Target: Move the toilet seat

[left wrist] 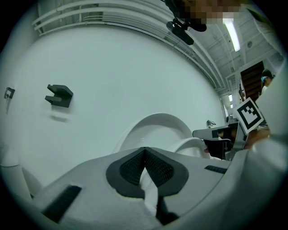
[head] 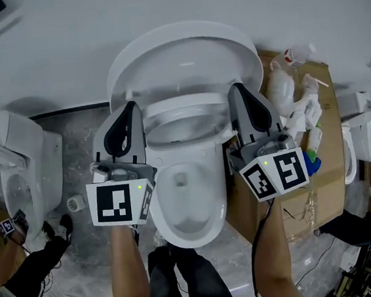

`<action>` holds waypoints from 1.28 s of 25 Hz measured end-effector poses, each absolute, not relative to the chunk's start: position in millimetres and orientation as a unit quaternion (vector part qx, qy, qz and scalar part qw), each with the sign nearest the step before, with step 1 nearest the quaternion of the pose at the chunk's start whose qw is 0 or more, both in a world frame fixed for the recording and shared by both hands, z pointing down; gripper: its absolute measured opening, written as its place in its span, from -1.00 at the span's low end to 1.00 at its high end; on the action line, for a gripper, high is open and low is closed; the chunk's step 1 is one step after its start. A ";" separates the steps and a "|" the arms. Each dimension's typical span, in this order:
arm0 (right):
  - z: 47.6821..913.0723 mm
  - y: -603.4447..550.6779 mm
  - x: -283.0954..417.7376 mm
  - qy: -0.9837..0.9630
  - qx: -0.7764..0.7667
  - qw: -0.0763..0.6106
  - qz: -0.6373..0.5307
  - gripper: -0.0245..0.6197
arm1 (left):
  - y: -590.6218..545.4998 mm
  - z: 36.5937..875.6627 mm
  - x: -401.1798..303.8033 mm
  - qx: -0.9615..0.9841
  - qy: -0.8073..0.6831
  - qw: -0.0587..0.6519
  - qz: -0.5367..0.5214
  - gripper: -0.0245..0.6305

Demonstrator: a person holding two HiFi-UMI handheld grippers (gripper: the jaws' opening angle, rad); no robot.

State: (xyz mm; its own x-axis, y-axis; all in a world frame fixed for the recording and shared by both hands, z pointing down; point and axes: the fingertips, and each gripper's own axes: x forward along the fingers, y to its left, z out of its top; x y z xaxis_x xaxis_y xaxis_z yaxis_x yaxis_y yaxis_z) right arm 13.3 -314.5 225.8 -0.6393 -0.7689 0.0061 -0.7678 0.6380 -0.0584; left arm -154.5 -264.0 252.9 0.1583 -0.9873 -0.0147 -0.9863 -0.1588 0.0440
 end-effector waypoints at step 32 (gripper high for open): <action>225.8 -324.7 10.4 0.904 -0.427 -0.004 -0.017 -0.88 | -268.3 252.7 -153.8 0.763 -0.645 0.010 -0.022 -0.90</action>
